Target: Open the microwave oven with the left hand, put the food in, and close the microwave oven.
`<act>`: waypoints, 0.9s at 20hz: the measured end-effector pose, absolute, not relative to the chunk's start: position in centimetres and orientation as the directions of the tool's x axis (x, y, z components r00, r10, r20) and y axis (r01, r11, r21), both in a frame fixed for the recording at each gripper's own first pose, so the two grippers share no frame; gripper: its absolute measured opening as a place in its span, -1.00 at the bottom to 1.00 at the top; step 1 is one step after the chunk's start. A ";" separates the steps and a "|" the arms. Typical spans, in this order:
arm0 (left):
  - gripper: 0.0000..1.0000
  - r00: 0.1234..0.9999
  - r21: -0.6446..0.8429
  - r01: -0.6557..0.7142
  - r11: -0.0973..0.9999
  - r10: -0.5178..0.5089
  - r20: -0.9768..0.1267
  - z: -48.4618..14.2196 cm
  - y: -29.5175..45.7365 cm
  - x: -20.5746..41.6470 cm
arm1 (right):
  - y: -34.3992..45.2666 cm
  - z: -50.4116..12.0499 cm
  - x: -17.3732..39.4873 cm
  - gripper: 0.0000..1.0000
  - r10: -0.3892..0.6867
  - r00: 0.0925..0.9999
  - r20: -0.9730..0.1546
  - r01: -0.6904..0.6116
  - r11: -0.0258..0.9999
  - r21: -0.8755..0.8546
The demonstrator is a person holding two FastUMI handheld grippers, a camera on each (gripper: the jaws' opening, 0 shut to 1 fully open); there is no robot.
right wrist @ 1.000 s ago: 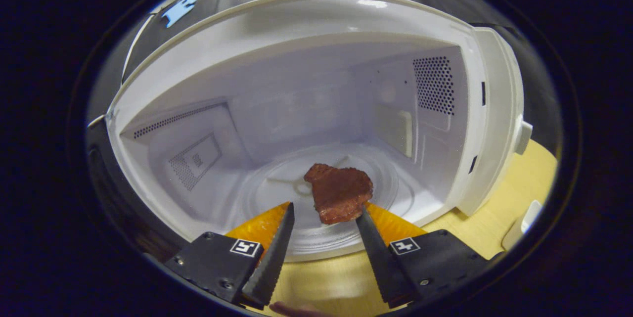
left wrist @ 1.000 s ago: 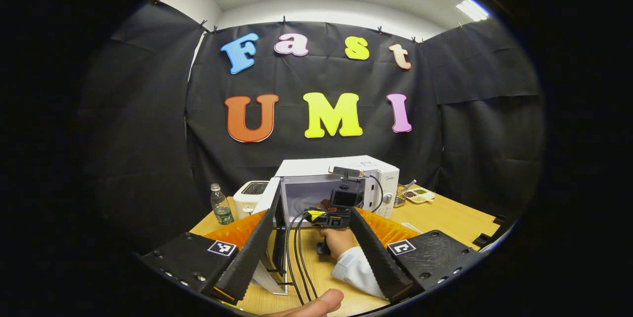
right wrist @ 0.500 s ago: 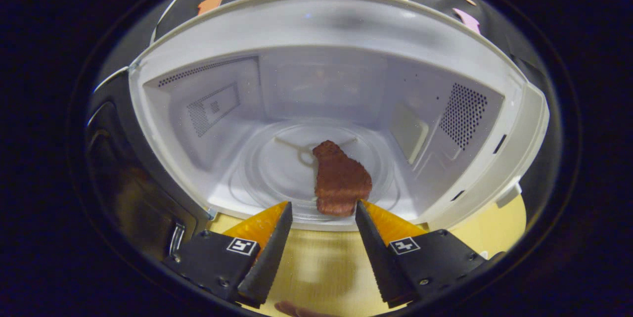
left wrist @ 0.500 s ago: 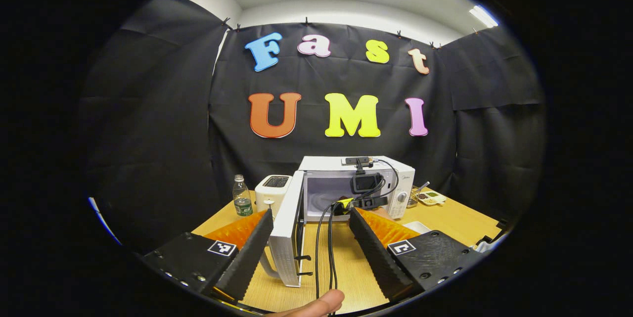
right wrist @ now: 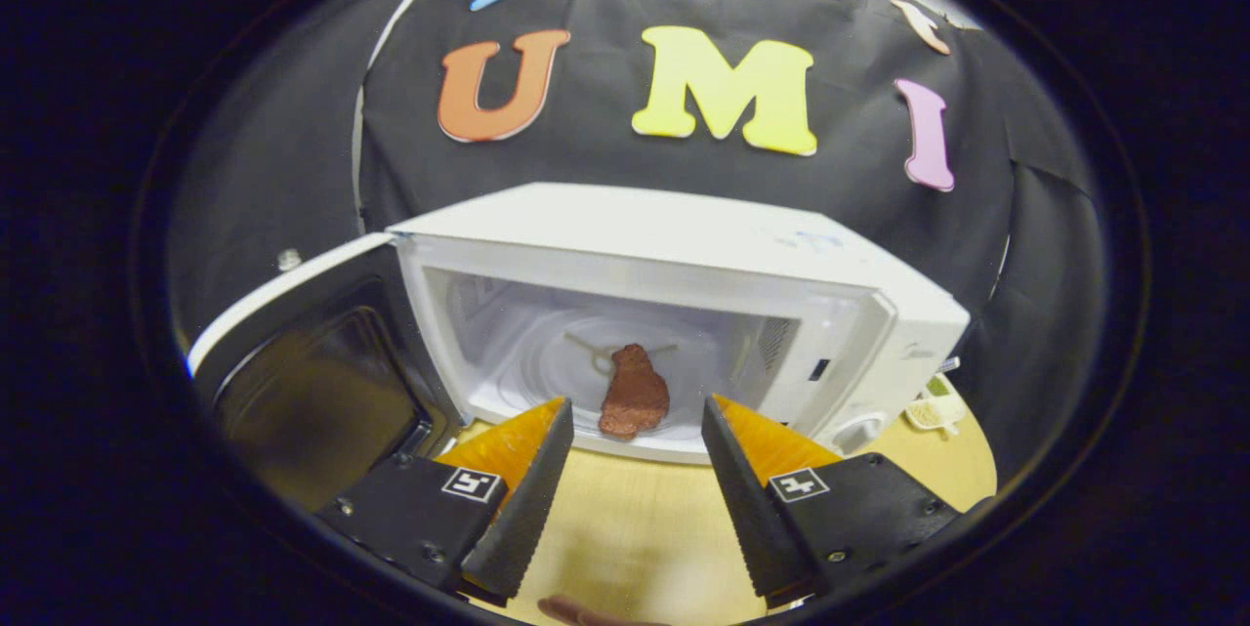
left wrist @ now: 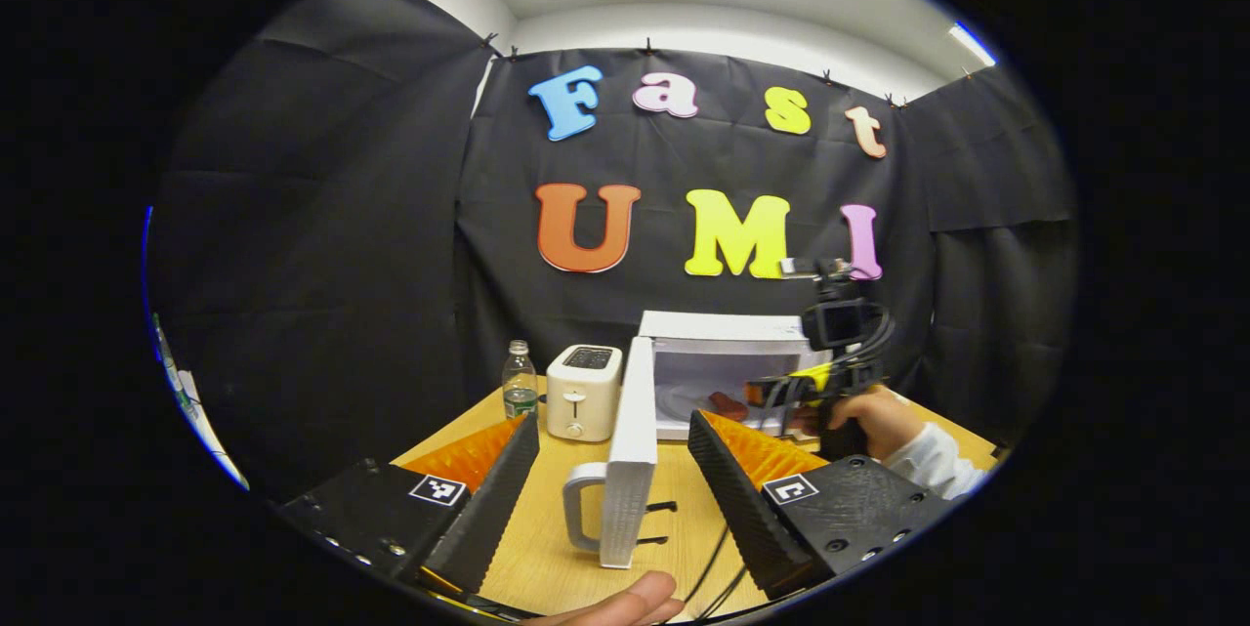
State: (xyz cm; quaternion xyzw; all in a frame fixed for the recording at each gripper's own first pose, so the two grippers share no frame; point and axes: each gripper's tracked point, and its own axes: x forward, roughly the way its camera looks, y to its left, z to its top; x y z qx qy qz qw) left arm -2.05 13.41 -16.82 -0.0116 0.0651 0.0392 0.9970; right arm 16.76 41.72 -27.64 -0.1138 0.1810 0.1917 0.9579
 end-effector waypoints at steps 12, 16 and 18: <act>0.63 0.937 0.065 -0.286 0.956 0.293 -0.191 -22.5 21.6 -0.7 | 29.7 -16.9 4.2 0.70 0.441 0.890 -0.114 -0.452 0.887 -0.094; -0.23 0.950 0.052 -0.261 0.964 0.266 -0.167 -23.7 22.6 0.4 | 26.6 -14.8 2.6 0.70 0.437 0.898 -0.051 -0.440 0.893 -0.098; -0.78 0.954 0.063 -0.255 0.965 0.262 -0.147 -24.1 23.1 1.1 | 25.7 -14.8 2.0 0.70 0.441 0.896 -0.054 -0.444 0.891 -0.094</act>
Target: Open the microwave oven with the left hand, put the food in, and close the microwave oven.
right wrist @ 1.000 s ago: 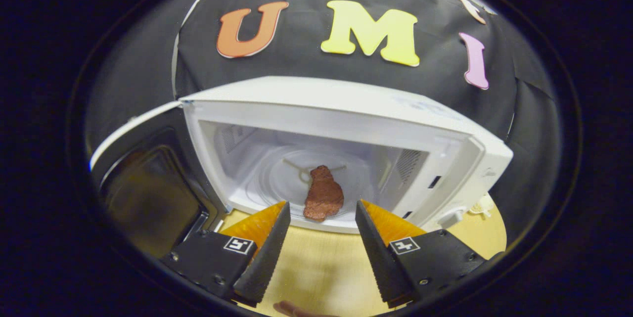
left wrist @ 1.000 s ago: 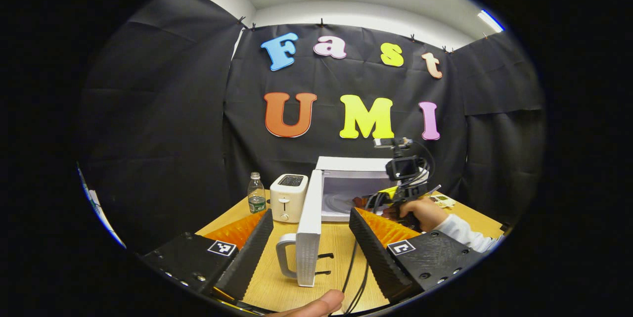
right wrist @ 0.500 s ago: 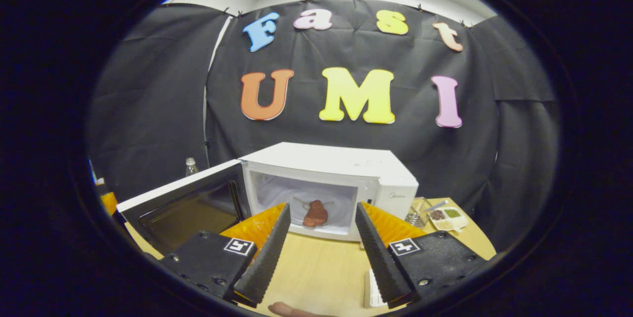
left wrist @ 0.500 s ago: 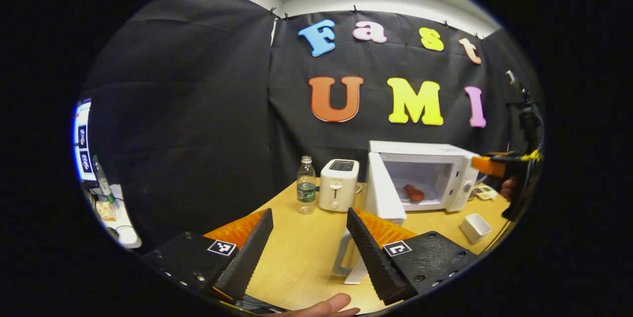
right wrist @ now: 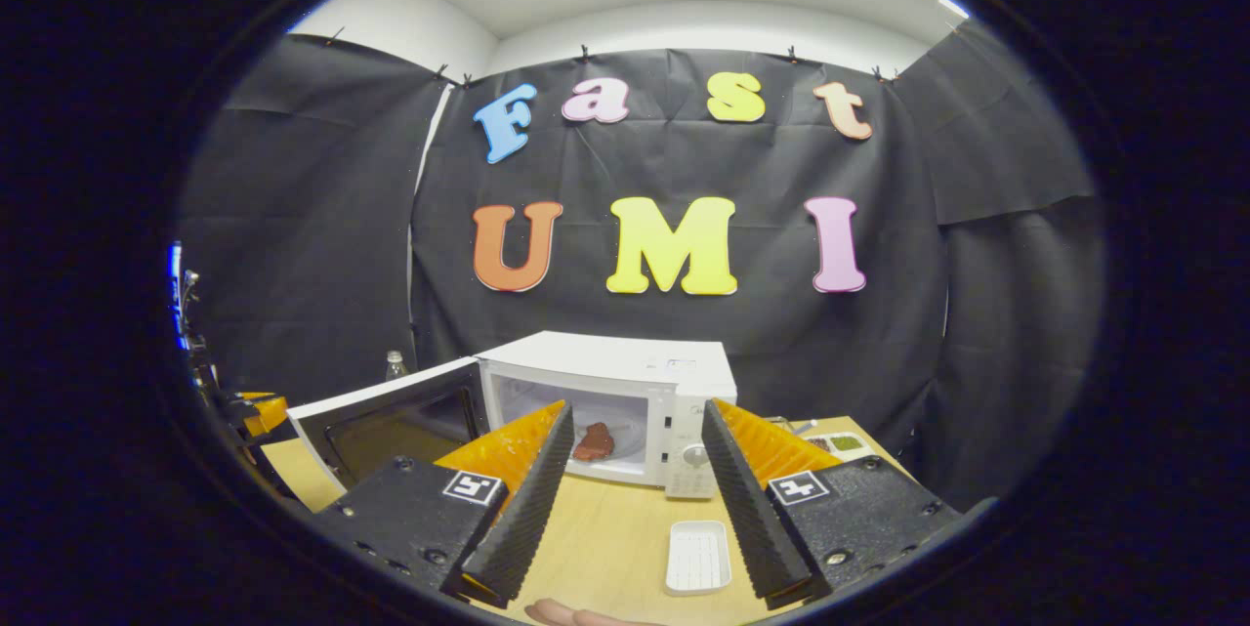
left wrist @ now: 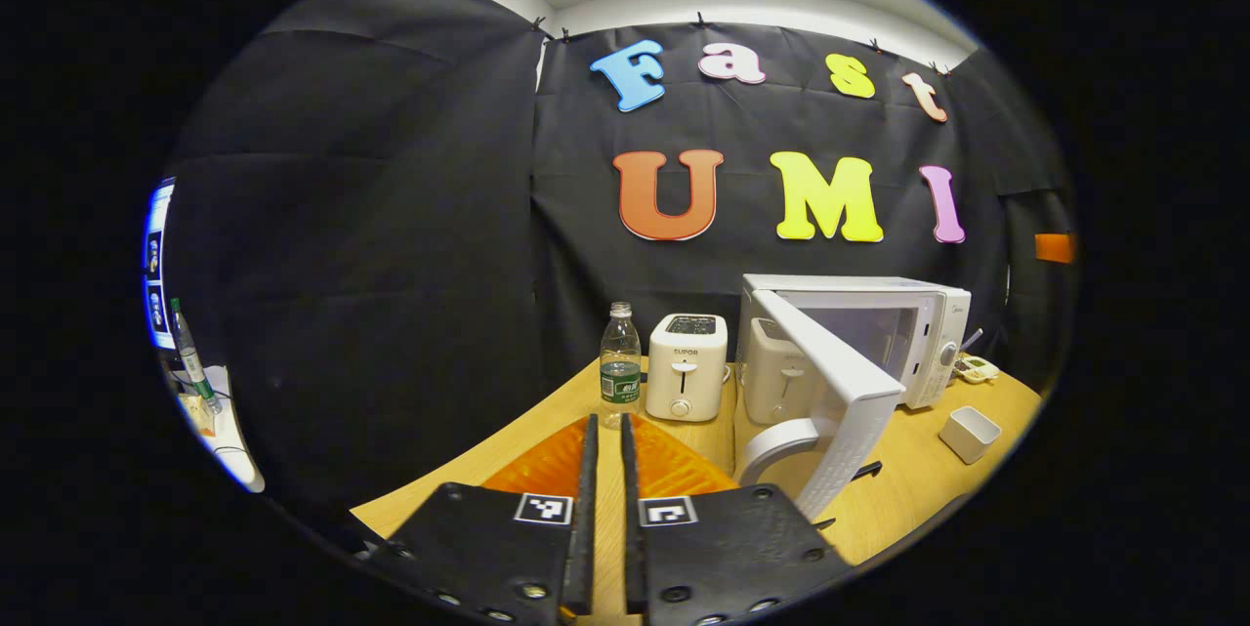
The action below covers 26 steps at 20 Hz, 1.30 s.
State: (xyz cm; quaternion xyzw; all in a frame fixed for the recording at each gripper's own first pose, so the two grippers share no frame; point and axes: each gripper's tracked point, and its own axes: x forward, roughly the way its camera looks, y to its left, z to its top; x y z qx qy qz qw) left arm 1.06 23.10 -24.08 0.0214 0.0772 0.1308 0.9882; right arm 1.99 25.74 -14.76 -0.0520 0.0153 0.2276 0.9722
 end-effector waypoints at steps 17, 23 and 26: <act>-1.00 0.981 -0.042 -0.024 0.999 0.016 -0.191 -27.9 16.4 3.1 | 20.9 -12.1 -1.2 0.70 0.409 0.913 0.014 -0.405 0.908 -0.111; -1.00 0.975 -0.053 0.099 0.994 -0.108 -0.193 -28.0 11.0 3.6 | 18.7 -10.8 -1.3 0.70 0.381 0.923 0.044 -0.376 0.922 -0.094; -1.00 0.966 -0.052 0.172 0.984 -0.179 -0.188 -28.1 7.9 4.0 | 17.4 -10.1 -1.5 0.56 0.368 0.928 0.063 -0.363 0.928 -0.079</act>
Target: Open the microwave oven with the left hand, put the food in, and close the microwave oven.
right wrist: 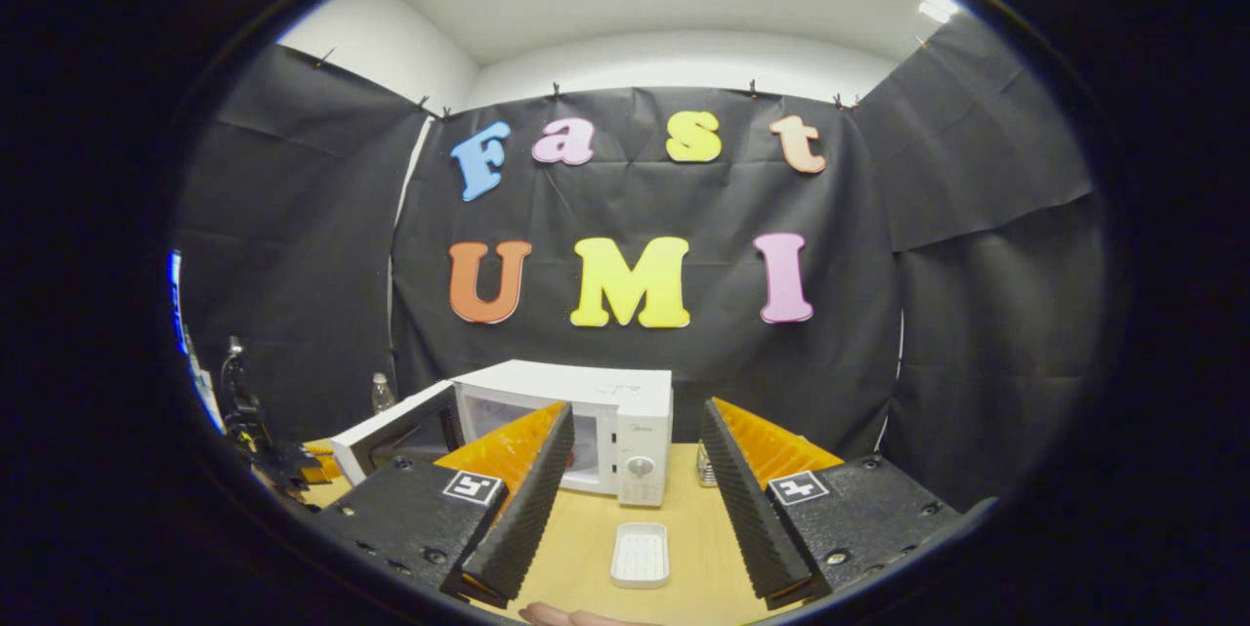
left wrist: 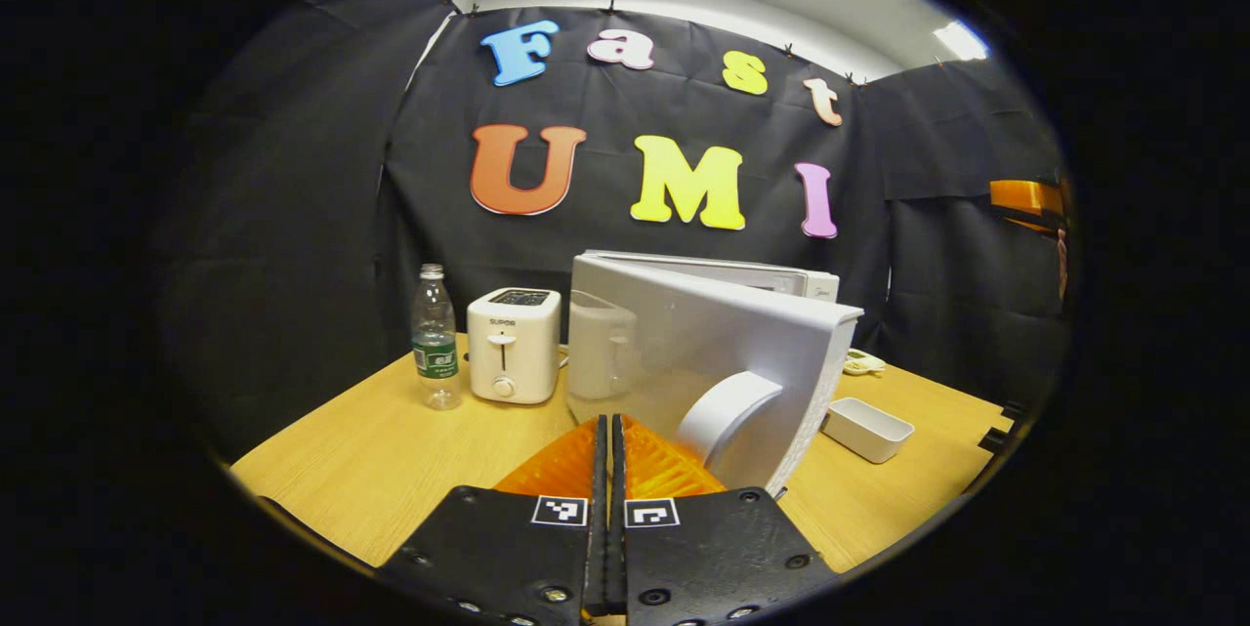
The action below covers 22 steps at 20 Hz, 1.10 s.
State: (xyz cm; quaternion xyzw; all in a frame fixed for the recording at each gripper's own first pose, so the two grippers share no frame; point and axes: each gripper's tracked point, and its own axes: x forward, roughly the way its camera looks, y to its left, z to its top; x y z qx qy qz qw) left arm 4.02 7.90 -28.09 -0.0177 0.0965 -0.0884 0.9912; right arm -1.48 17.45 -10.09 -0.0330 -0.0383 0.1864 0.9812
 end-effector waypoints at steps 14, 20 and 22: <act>-1.00 0.899 -0.019 0.373 0.928 -0.367 -0.240 -30.4 -3.8 10.0 | 12.3 -8.6 -1.0 0.70 0.319 0.940 0.116 -0.312 0.947 -0.077; -1.00 0.900 0.000 0.381 0.925 -0.370 -0.232 -30.8 -6.9 12.8 | 9.6 -8.7 0.3 0.70 0.298 0.947 0.121 -0.289 0.954 -0.082; -1.00 0.901 0.004 0.382 0.924 -0.371 -0.225 -30.7 -7.9 13.9 | 8.7 -8.9 0.9 0.69 0.292 0.949 0.115 -0.283 0.955 -0.087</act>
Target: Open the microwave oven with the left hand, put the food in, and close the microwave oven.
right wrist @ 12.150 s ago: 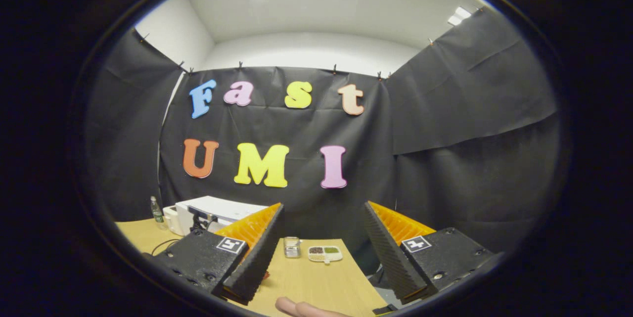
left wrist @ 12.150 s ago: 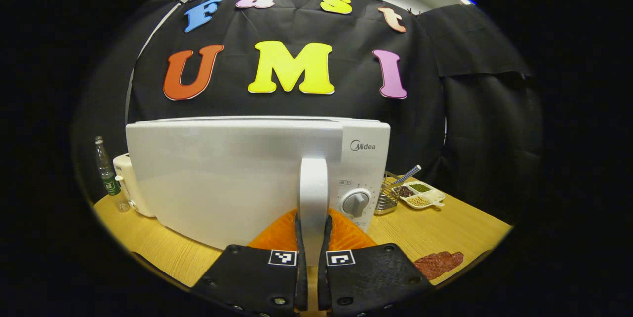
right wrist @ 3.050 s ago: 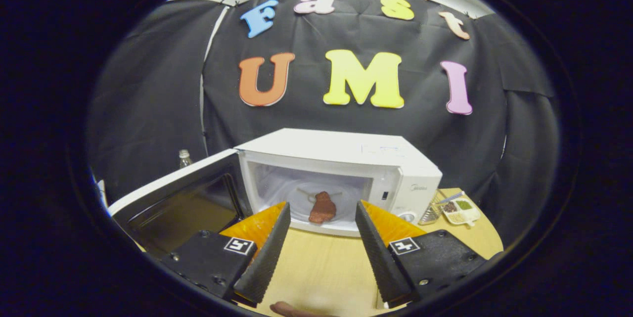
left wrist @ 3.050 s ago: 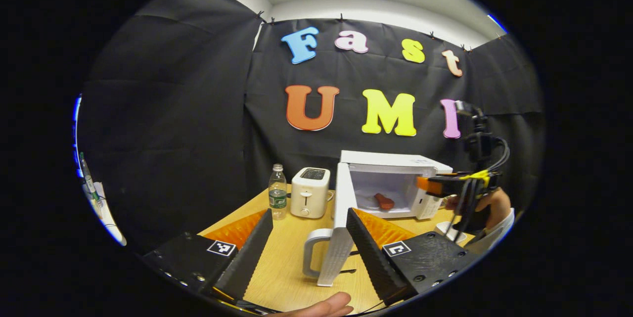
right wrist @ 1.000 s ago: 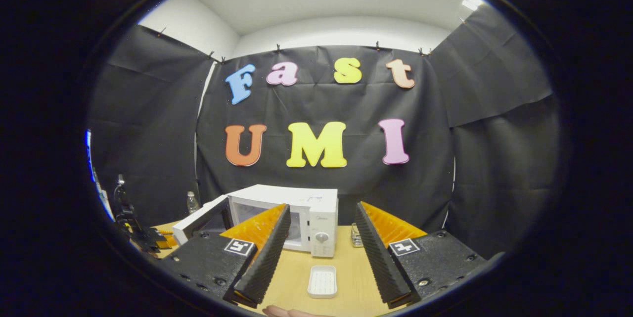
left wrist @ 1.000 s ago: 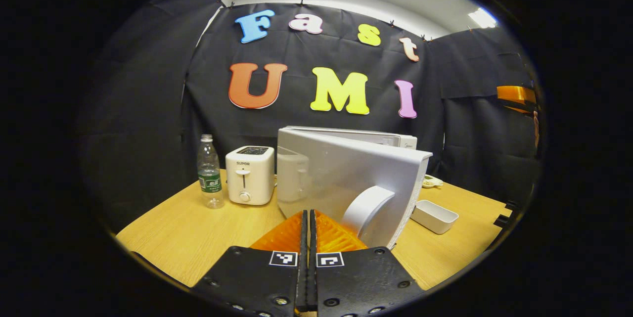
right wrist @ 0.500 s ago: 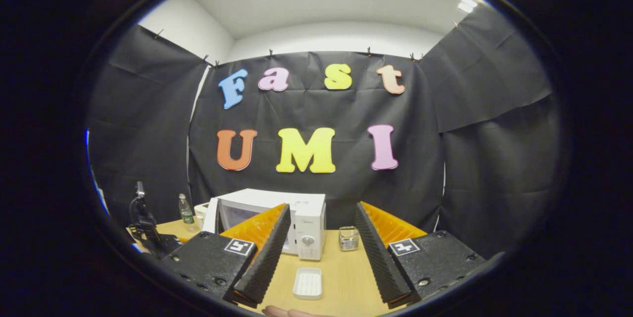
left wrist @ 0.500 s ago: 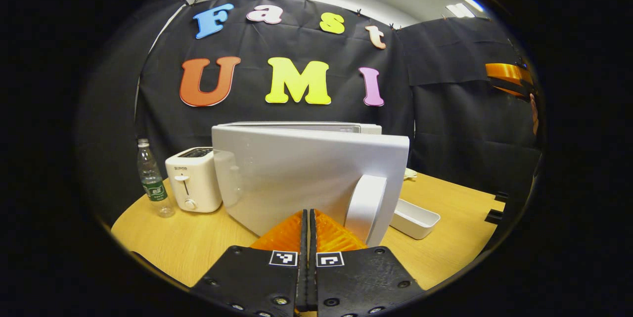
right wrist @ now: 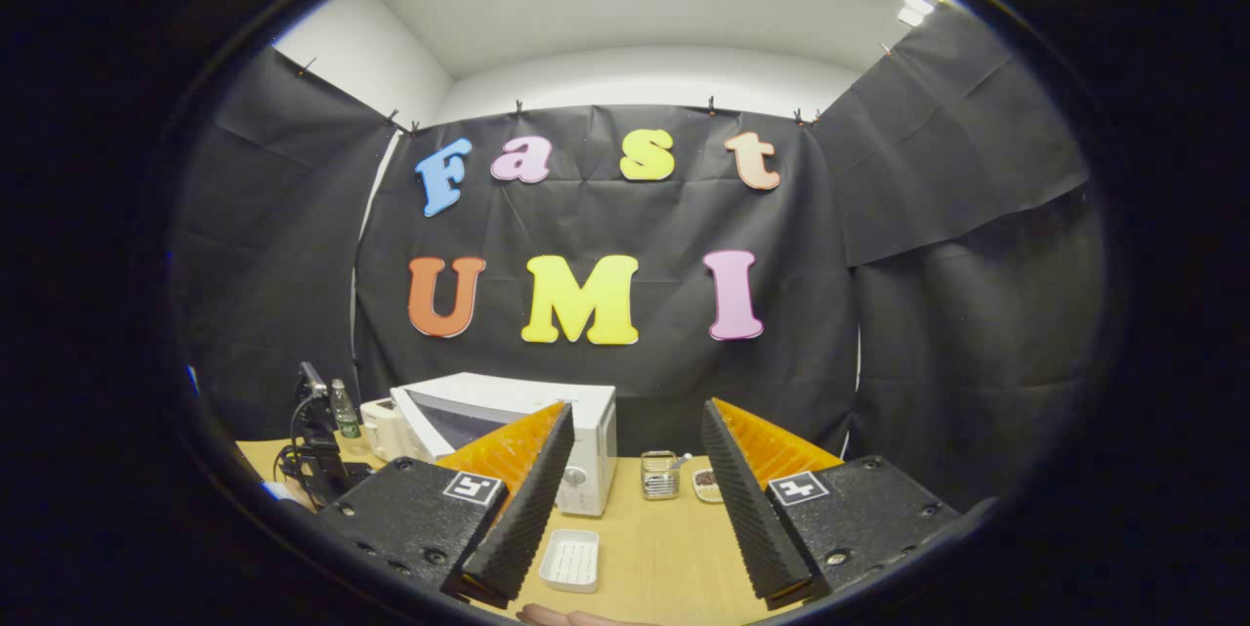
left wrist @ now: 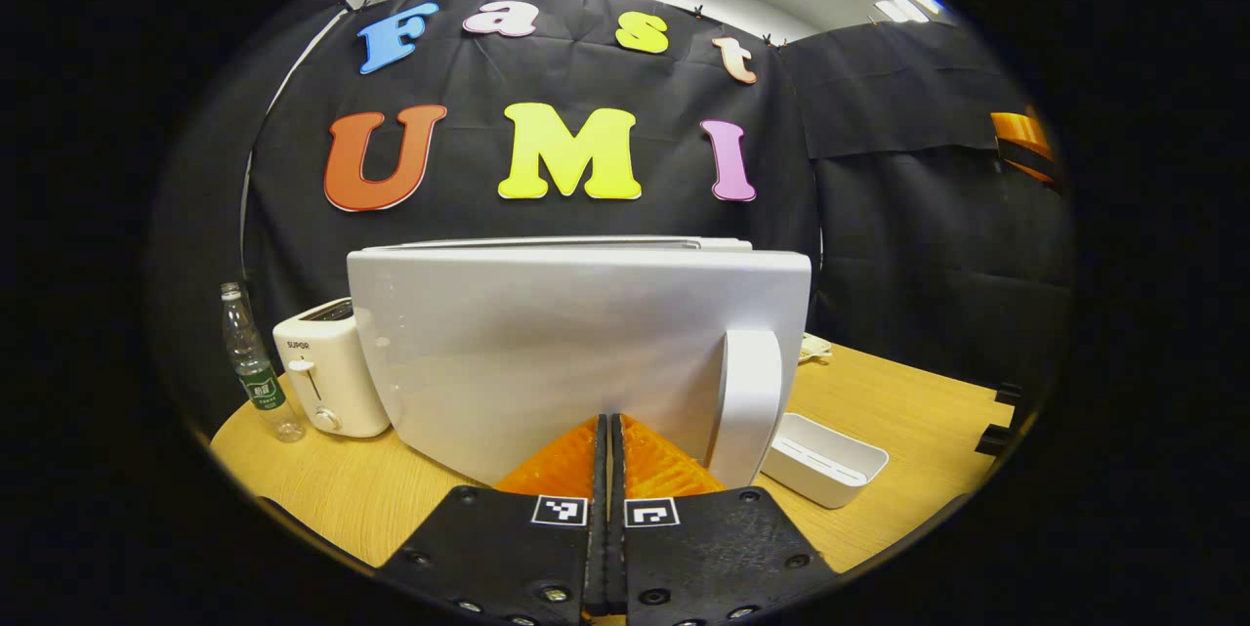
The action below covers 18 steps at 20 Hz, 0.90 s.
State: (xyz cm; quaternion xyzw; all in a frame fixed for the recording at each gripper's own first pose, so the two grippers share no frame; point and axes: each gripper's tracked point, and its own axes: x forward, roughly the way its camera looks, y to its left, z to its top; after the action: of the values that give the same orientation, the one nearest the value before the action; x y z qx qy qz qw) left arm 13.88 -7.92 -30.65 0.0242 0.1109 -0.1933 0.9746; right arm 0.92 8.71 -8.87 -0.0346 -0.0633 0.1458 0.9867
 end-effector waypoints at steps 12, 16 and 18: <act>-1.00 0.914 0.012 0.351 0.936 -0.340 -0.222 -30.6 -13.5 20.4 | 3.8 -8.8 2.0 0.70 0.252 0.960 0.121 -0.249 0.968 -0.037; -1.00 0.926 0.049 0.330 0.943 -0.313 -0.209 -30.0 -14.8 22.8 | 2.7 -8.4 1.3 0.69 0.236 0.964 0.125 -0.233 0.972 -0.042; -0.99 0.935 0.053 0.306 0.951 -0.289 -0.205 -29.7 -15.0 24.1 | 2.3 -8.1 0.7 0.70 0.235 0.964 0.124 -0.230 0.972 -0.051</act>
State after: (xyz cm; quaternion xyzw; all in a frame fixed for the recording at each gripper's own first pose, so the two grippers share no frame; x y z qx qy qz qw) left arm 24.08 -15.04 -29.74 0.0422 0.0979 -0.1513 0.9827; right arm 0.71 2.33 -8.06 -0.0182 -0.0646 0.1173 0.9908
